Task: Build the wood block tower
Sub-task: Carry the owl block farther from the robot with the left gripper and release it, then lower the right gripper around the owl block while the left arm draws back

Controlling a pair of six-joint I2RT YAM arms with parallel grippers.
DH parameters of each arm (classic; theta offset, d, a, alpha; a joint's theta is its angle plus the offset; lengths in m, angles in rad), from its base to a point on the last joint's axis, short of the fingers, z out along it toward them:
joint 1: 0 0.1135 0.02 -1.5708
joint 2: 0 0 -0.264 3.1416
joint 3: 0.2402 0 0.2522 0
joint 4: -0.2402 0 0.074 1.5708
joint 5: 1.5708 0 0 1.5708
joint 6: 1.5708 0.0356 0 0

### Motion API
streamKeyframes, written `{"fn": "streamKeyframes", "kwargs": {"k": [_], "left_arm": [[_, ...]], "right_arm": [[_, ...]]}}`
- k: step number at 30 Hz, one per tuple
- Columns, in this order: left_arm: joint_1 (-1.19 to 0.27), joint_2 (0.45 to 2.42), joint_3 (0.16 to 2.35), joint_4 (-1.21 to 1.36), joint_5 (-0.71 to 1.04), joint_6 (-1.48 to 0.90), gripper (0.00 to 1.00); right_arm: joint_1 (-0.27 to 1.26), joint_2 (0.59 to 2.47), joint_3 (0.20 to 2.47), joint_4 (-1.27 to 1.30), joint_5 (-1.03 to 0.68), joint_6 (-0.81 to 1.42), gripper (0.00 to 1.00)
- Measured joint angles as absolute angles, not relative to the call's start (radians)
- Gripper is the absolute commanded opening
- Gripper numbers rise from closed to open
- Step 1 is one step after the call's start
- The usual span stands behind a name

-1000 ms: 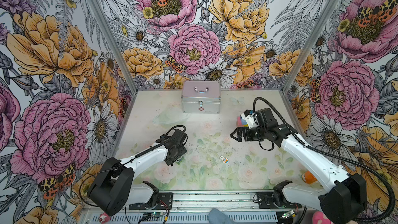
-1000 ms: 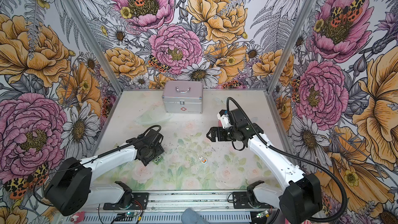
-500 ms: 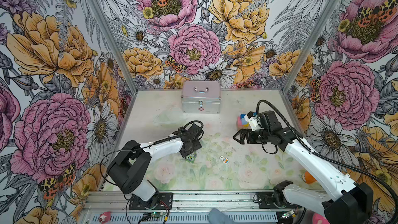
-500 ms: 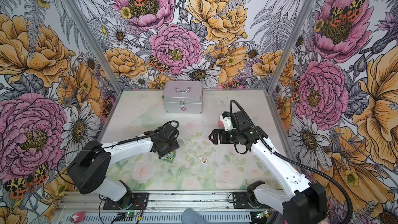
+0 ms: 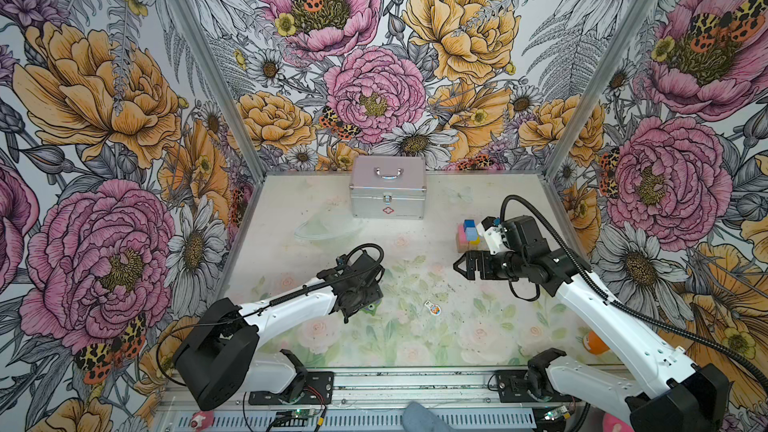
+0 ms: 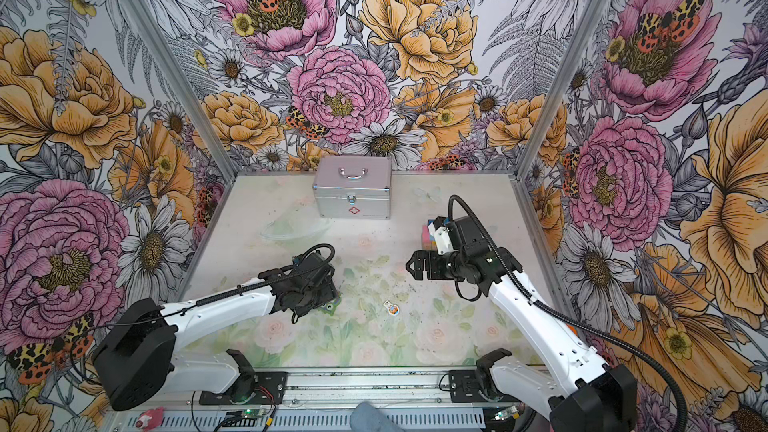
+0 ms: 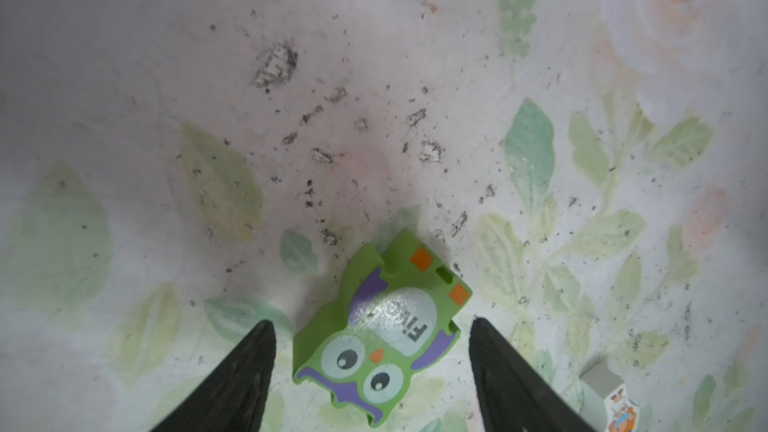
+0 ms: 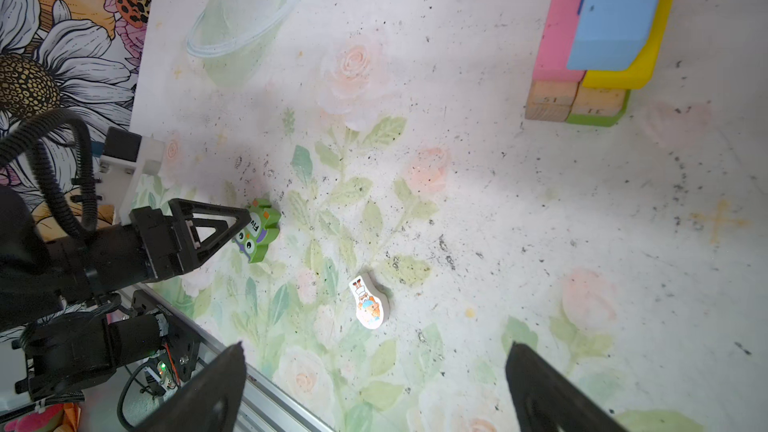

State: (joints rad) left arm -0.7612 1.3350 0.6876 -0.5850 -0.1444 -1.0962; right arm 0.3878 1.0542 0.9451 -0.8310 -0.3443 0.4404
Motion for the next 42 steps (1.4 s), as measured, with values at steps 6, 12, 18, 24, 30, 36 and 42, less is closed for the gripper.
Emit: {"fn": "streamKeyframes", "kwargs": {"k": [6, 12, 18, 24, 30, 36, 42], "left_arm": [[-0.775, 1.350, 0.678, -0.506, -0.144, -1.089, 0.75], [-0.792, 1.371, 0.675, -0.443, -0.138, -1.073, 0.75], [-0.857, 1.391, 0.667, -0.376, -0.125, -1.073, 0.75], [-0.911, 1.423, 0.668, -0.317, -0.110, -1.073, 0.75], [-0.914, 1.300, 0.653, -0.339, -0.122, -1.068, 0.77], [-0.841, 0.934, 0.598, -0.527, -0.179, -1.026, 0.84], [-0.703, 0.648, 0.569, -0.752, -0.220, -0.960, 0.99]], "right_arm": [[0.395, 0.981, 0.937, -0.856, -0.332, 0.474, 0.99], [0.408, 0.911, 0.926, -0.884, -0.310, 0.518, 0.99], [0.427, 0.867, 0.925, -0.908, -0.283, 0.560, 0.99], [0.482, 0.881, 0.925, -0.918, -0.229, 0.589, 0.99], [0.574, 0.942, 0.925, -0.931, -0.136, 0.635, 0.99], [0.698, 1.081, 0.925, -0.937, 0.009, 0.743, 1.00], [0.836, 1.250, 0.939, -0.897, 0.096, 0.859, 0.99]]}}
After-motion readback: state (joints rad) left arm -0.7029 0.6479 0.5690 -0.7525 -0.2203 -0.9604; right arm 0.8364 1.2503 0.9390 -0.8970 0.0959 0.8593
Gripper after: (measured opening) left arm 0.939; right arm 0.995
